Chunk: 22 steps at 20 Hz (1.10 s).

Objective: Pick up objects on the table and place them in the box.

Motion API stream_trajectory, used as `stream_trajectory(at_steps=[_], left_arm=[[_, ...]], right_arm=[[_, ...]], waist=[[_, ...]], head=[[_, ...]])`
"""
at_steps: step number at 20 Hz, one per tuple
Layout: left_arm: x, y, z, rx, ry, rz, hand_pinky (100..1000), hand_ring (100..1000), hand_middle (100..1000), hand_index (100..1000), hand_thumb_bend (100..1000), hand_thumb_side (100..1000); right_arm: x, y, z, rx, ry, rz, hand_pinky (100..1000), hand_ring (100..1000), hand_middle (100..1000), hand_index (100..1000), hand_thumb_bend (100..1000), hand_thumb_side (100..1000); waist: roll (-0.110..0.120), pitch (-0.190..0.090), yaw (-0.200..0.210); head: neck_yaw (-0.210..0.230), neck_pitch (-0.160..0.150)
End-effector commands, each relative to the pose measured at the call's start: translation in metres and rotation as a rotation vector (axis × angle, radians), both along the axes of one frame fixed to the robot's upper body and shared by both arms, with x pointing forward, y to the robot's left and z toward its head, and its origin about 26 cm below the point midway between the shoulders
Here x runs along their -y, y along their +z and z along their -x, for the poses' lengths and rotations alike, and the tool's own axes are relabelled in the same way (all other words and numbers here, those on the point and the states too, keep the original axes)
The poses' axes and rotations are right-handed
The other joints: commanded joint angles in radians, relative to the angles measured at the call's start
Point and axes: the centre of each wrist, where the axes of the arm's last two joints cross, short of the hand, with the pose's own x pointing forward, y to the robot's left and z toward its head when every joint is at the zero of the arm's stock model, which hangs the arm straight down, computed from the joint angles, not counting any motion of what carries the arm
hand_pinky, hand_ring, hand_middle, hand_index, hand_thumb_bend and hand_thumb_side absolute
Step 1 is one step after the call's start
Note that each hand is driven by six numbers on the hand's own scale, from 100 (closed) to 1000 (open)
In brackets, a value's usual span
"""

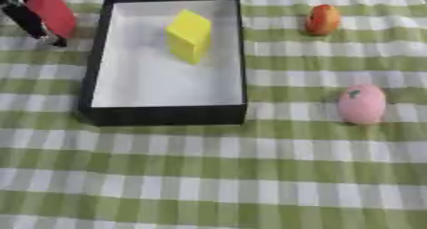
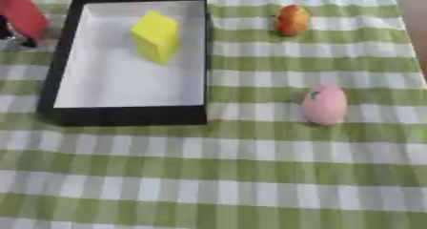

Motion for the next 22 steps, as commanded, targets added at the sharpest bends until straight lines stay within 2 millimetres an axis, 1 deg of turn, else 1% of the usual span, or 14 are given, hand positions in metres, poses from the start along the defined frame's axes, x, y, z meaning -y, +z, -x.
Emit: stream_trajectory(at_steps=[1, 8, 12, 15, 18, 22], left_arm=[[-0.005, 0.027, 0.009, 0.05, 0.001, -0.024, 462, 527, 578, 672, 662, 100], [0.01, 0.039, 0.012, 0.059, -0.056, -0.064, 460, 526, 579, 672, 663, 100], [0.023, 0.044, 0.014, 0.051, -0.111, -0.084, 458, 524, 577, 672, 663, 100], [0.039, 0.046, 0.014, 0.037, -0.183, -0.092, 456, 523, 576, 672, 663, 100], [0.059, 0.046, 0.013, 0.01, -0.266, -0.09, 454, 520, 574, 672, 663, 100], [0.088, 0.042, 0.011, -0.023, -0.364, -0.097, 455, 522, 576, 674, 663, 100]], right_arm=[[0.008, 0.012, 0.003, 0.029, -0.022, 0.025, 761, 680, 715, 881, 100, 852], [0.009, 0.009, 0.003, 0.018, -0.019, 0.027, 761, 680, 716, 882, 100, 845], [0.008, 0.008, 0.002, 0.016, -0.012, 0.028, 761, 682, 719, 883, 100, 841], [0.006, 0.007, 0.001, 0.009, -0.002, 0.028, 761, 682, 718, 883, 100, 834], [0.001, 0.009, -0.001, 0.013, 0.017, 0.029, 760, 682, 719, 883, 100, 826], [-0.006, 0.012, -0.003, 0.021, 0.045, 0.03, 759, 681, 719, 883, 100, 809]], waist=[[-0.008, -0.054, 0.003], [-0.005, -0.083, 0.015], [-0.004, -0.103, 0.019], [0.0, -0.126, 0.023], [0.005, -0.153, 0.024], [0.011, -0.188, 0.014]], head=[[-0.011, 0.01], [-0.029, 0.038], [-0.029, 0.041], [-0.028, 0.038], [-0.032, 0.035], [-0.054, 0.05]])
